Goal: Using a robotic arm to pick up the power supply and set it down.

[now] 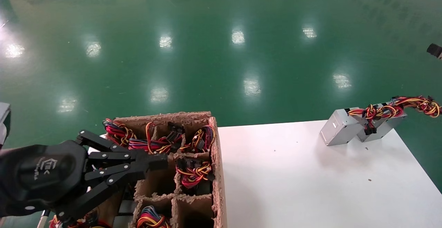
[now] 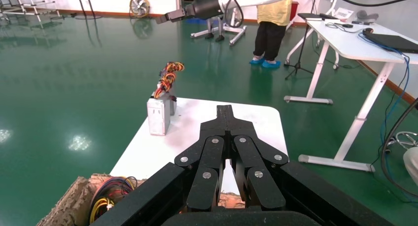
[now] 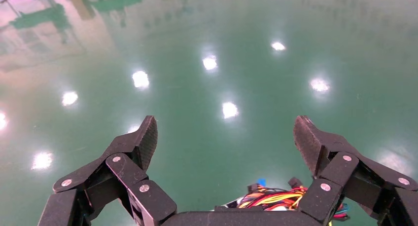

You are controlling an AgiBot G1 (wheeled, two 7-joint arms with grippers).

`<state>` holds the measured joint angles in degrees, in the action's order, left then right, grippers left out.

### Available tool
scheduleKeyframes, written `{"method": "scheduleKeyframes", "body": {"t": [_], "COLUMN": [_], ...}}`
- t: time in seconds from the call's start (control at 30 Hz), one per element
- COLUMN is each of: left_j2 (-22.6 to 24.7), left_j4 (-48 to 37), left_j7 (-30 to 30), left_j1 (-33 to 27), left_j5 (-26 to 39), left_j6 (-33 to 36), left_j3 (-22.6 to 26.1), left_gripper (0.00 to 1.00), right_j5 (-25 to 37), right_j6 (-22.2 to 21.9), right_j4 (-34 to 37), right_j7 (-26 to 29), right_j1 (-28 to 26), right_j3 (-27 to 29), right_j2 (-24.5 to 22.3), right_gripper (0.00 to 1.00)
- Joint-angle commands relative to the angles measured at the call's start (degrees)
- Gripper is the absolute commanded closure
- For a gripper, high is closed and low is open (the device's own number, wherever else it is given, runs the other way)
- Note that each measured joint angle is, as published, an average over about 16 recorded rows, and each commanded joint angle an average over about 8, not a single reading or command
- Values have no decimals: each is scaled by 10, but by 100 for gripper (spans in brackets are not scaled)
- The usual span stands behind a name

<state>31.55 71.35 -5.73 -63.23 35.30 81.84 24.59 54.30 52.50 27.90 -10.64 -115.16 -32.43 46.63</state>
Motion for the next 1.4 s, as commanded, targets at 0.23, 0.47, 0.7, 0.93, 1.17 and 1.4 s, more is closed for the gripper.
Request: {"method": "scheduleKeyframes", "body": {"t": [0.23,0.47,0.7,0.93,1.17,1.4], "left_j2": [0,0,0,0,0,0], "left_j4": [0,0,0,0,0,0], "left_j7": [0,0,0,0,0,0], "left_j1": [0,0,0,0,0,0], "left_j5": [0,0,0,0,0,0], "left_j6": [0,0,0,0,0,0], "left_j3": [0,0,0,0,0,0], "left_gripper": [100,100,57,0,0,0], "right_j5": [-17,-31,-45,-59,-73,-87], "right_j6": [40,78,116,154,192,231], "right_j4": [-82,-202,-323,-445,-566,-691], "right_j7": [-2,26,54,82,110,139], "right_j1": [41,104,169,233,298,364], "right_j3": [16,35,54,74,93,113], "right_j2": [-10,-24,-38,-51,-65,-79], "right_gripper": [0,0,0,0,0,0]}}
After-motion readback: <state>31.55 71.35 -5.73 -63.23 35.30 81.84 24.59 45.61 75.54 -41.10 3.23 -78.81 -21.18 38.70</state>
